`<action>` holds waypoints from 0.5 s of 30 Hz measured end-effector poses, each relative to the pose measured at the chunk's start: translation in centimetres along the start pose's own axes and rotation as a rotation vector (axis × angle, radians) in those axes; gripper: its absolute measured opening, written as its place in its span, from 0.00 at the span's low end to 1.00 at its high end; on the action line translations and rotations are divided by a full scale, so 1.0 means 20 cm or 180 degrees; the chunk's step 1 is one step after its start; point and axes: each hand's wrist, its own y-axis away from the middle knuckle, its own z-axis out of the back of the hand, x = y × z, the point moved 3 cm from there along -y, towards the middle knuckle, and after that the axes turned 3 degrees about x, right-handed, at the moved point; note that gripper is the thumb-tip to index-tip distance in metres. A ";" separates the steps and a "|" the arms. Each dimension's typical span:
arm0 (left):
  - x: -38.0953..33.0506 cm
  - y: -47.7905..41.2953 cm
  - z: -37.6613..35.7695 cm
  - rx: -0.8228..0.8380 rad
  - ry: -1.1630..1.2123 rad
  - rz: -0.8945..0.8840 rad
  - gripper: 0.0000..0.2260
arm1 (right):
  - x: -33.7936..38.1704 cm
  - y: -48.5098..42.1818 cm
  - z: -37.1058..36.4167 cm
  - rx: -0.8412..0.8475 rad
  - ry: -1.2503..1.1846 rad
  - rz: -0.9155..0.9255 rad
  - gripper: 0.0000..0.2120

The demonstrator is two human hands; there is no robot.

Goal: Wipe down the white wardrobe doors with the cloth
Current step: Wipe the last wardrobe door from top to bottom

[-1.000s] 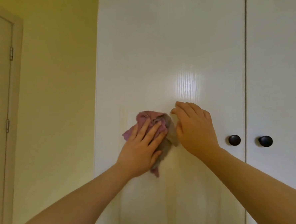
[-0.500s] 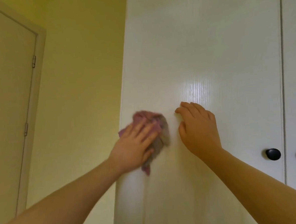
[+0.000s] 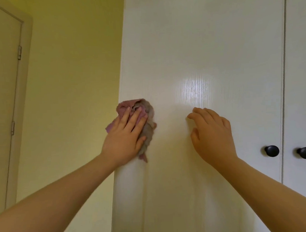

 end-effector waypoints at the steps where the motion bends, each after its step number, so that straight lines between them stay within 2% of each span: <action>1: -0.03 0.01 -0.01 -0.0036 0.0087 0.0153 0.26 | 0.00 0.00 0.00 0.0009 0.0012 -0.0002 0.16; 3: -0.16 0.11 -0.05 0.0016 0.0209 0.0047 0.26 | 0.00 0.03 -0.03 0.0187 0.0020 -0.0052 0.18; 6: -0.28 0.37 -0.08 0.0153 0.0205 -0.0712 0.26 | 0.00 0.05 -0.04 0.0371 0.0021 -0.0134 0.21; 8: -0.22 0.39 -0.07 0.0231 0.0110 -0.0972 0.25 | 0.01 0.05 -0.04 0.0322 0.0040 -0.0139 0.21; 9: -0.18 0.34 -0.05 0.0221 0.0057 -0.0853 0.25 | 0.02 0.05 -0.03 0.0290 0.0029 -0.0162 0.21; 12: -0.09 0.13 -0.02 0.0158 0.0085 0.0208 0.25 | 0.04 0.05 -0.05 0.0336 -0.0029 -0.0232 0.21; 13: -0.11 0.12 -0.03 0.0112 0.0177 0.0365 0.25 | 0.04 0.05 -0.05 0.0324 -0.0024 -0.0217 0.21; 15: -0.21 0.23 -0.08 0.0142 0.0311 0.0320 0.26 | 0.03 0.07 -0.06 0.0301 0.0011 -0.0139 0.21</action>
